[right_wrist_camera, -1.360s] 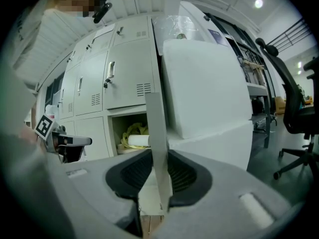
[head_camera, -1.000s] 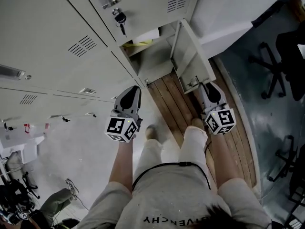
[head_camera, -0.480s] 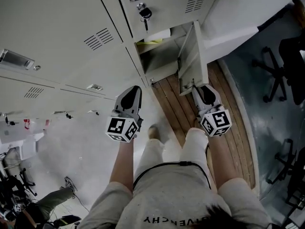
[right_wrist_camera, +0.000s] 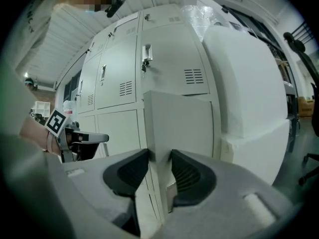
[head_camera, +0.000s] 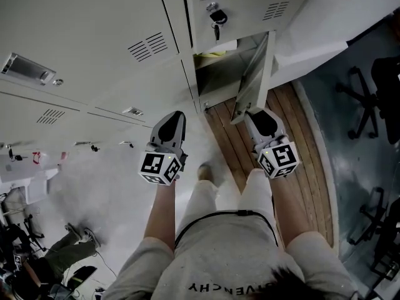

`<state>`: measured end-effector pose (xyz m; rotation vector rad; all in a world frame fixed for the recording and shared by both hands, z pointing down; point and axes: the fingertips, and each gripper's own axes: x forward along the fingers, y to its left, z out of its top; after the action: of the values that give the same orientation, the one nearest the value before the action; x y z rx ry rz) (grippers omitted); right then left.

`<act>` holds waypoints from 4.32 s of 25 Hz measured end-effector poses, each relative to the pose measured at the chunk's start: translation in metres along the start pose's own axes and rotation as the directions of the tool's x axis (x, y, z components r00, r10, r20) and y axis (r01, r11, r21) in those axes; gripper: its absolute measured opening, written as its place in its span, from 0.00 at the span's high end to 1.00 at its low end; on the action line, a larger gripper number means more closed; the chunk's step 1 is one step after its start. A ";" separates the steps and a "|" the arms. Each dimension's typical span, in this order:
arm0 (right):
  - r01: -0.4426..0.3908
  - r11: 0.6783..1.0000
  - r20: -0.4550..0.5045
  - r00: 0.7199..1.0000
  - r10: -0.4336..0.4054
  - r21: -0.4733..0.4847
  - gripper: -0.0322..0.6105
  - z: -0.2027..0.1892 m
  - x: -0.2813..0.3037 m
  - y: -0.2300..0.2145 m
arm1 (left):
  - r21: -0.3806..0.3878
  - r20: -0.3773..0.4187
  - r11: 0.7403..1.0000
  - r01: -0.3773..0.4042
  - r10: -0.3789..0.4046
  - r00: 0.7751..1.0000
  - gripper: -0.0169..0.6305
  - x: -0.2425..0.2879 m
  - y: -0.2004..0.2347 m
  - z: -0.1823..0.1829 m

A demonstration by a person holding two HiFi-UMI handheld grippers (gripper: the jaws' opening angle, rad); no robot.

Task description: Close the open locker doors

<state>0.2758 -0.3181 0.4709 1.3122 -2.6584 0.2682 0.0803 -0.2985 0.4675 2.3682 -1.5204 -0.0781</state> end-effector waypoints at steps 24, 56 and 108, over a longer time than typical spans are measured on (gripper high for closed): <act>-0.117 0.993 0.009 0.993 0.117 -0.019 0.78 0.016 0.094 0.051 | -0.014 0.008 0.997 -0.076 0.076 0.997 0.95 -0.030 0.064 0.006; -0.116 0.993 0.028 0.993 0.116 0.005 0.86 0.026 0.173 0.057 | -0.031 0.003 0.988 -0.151 0.151 0.989 0.95 -0.054 0.111 0.003; -0.239 0.969 0.123 0.962 0.246 -0.070 0.96 0.064 0.046 0.110 | 0.041 0.115 0.939 -0.340 0.334 0.936 0.95 -0.191 0.094 0.034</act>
<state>0.1568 -0.3025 0.4097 1.0203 -2.9167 0.1425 -0.0920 -0.1714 0.4394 2.1392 -1.9848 -0.0806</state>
